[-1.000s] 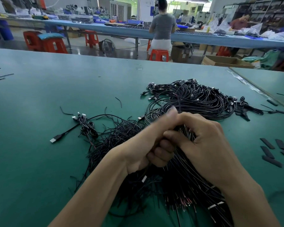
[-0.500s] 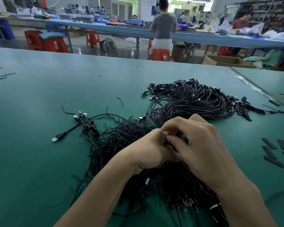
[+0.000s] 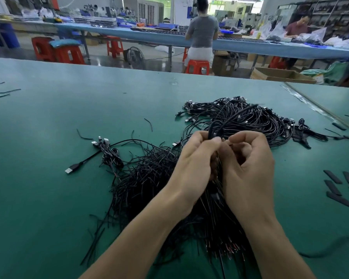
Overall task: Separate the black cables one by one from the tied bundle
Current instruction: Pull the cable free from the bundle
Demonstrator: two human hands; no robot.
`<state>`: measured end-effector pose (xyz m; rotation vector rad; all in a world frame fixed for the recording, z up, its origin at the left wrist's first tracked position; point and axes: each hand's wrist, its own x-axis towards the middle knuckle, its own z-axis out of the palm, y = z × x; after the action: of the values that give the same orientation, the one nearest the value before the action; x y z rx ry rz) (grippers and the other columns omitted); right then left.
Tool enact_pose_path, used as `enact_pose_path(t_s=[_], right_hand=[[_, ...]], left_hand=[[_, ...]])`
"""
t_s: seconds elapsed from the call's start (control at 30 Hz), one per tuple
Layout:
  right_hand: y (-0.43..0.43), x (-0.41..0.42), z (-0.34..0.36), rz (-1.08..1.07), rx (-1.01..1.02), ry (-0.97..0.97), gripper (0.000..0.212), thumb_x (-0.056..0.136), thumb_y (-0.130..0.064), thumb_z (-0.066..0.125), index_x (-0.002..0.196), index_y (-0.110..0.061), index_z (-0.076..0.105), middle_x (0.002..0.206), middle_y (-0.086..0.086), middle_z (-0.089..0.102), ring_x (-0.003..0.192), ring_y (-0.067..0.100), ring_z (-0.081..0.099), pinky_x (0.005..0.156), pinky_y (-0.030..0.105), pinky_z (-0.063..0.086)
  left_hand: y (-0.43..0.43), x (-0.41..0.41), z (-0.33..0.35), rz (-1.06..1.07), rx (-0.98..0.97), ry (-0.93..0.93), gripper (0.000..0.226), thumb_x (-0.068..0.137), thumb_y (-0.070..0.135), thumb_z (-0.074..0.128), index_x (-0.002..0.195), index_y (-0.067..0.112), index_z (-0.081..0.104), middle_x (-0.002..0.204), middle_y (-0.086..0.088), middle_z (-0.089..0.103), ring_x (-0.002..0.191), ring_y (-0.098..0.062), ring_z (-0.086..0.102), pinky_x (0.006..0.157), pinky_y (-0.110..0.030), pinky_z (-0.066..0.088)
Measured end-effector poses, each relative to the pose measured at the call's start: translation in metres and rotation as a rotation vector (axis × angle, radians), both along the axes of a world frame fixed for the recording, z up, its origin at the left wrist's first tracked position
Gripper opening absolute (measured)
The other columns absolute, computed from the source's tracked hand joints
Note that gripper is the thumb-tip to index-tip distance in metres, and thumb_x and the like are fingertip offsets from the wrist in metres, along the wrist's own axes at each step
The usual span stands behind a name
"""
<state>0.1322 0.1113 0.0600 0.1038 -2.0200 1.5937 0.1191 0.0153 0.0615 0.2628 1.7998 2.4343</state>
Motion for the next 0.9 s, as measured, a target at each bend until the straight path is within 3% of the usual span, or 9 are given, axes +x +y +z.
enact_pose_path(t_s=[0.1, 0.17, 0.27, 0.33, 0.4, 0.53, 0.7, 0.8, 0.9], right_hand=[[0.003, -0.003, 0.006, 0.063, -0.275, -0.153, 0.019, 0.095, -0.006, 0.063, 0.089, -0.021, 0.054, 0.071, -0.004, 0.065, 0.057, 0.001, 0.058, 0.054, 0.015, 0.047], [0.008, -0.004, 0.010, 0.128, -0.441, -0.268, 0.019, 0.094, -0.002, 0.062, 0.087, -0.018, 0.053, 0.061, -0.009, 0.061, 0.049, -0.001, 0.052, 0.049, 0.014, 0.045], [0.014, -0.006, 0.009, 0.197, -0.555, -0.417, 0.021, 0.093, -0.002, 0.062, 0.086, -0.019, 0.052, 0.063, -0.007, 0.056, 0.050, 0.002, 0.046, 0.053, 0.022, 0.040], [0.017, -0.008, 0.007, 0.232, -0.639, -0.469, 0.020, 0.092, 0.000, 0.060, 0.087, -0.018, 0.051, 0.067, -0.003, 0.053, 0.051, 0.004, 0.045, 0.053, 0.023, 0.037], [0.018, -0.010, 0.008, 0.287, -0.725, -0.509, 0.021, 0.090, 0.000, 0.060, 0.086, -0.017, 0.049, 0.067, 0.000, 0.052, 0.050, 0.006, 0.043, 0.049, 0.022, 0.035], [0.021, -0.011, 0.012, 0.406, -0.821, -0.537, 0.025, 0.069, -0.008, 0.066, 0.085, -0.016, 0.050, 0.064, 0.002, 0.052, 0.052, 0.010, 0.039, 0.042, 0.019, 0.035], [0.024, -0.010, 0.016, 0.418, -0.818, -0.482, 0.025, 0.069, -0.009, 0.067, 0.086, -0.017, 0.050, 0.059, 0.000, 0.058, 0.045, 0.007, 0.049, 0.046, 0.020, 0.037], [0.024, -0.009, 0.014, 0.375, -0.725, -0.445, 0.018, 0.087, -0.004, 0.064, 0.084, -0.019, 0.054, 0.061, -0.001, 0.056, 0.047, 0.006, 0.048, 0.044, 0.019, 0.043], [0.023, -0.008, 0.012, 0.350, -0.595, -0.358, 0.021, 0.091, -0.002, 0.064, 0.082, -0.019, 0.055, 0.061, -0.003, 0.054, 0.050, 0.008, 0.045, 0.047, 0.019, 0.042]], left_hand=[[-0.001, -0.004, -0.008, 0.061, -0.169, 0.206, 0.014, 0.093, 0.028, 0.050, 0.097, 0.021, 0.061, 0.086, -0.008, 0.069, 0.078, -0.014, 0.062, 0.072, -0.033, 0.055], [-0.008, -0.008, -0.010, 0.051, -0.268, 0.298, 0.012, 0.093, 0.027, 0.053, 0.101, 0.024, 0.062, 0.094, -0.013, 0.069, 0.083, -0.022, 0.065, 0.080, -0.035, 0.056], [-0.019, -0.013, -0.012, 0.054, -0.522, 0.444, 0.011, 0.095, 0.026, 0.060, 0.104, 0.031, 0.062, 0.091, 0.002, 0.067, 0.083, -0.016, 0.060, 0.074, -0.035, 0.050], [-0.025, -0.014, -0.013, 0.099, -0.672, 0.545, 0.015, 0.096, 0.026, 0.063, 0.106, 0.036, 0.063, 0.096, 0.013, 0.063, 0.093, -0.008, 0.055, 0.075, -0.029, 0.040], [-0.028, -0.014, -0.013, 0.203, -0.752, 0.675, 0.015, 0.095, 0.027, 0.064, 0.109, 0.034, 0.066, 0.102, 0.012, 0.054, 0.102, -0.013, 0.051, 0.079, -0.030, 0.042], [-0.025, -0.012, -0.011, 0.329, -0.797, 0.864, 0.018, 0.096, 0.024, 0.062, 0.111, 0.029, 0.071, 0.090, 0.006, 0.051, 0.078, -0.016, 0.055, 0.066, -0.039, 0.051], [-0.023, -0.009, -0.008, 0.221, -0.602, 0.762, 0.037, 0.086, 0.002, 0.054, 0.108, 0.025, 0.072, 0.076, 0.008, 0.070, 0.060, -0.010, 0.060, 0.058, -0.029, 0.052], [-0.023, -0.007, -0.004, 0.160, -0.419, 0.594, 0.033, 0.087, 0.021, 0.045, 0.099, 0.028, 0.074, 0.087, -0.001, 0.075, 0.079, -0.026, 0.068, 0.066, -0.042, 0.054], [-0.020, -0.008, -0.002, 0.165, -0.401, 0.451, 0.016, 0.084, 0.045, 0.066, 0.088, 0.031, 0.071, 0.075, 0.001, 0.073, 0.067, -0.017, 0.066, 0.061, -0.035, 0.052]])
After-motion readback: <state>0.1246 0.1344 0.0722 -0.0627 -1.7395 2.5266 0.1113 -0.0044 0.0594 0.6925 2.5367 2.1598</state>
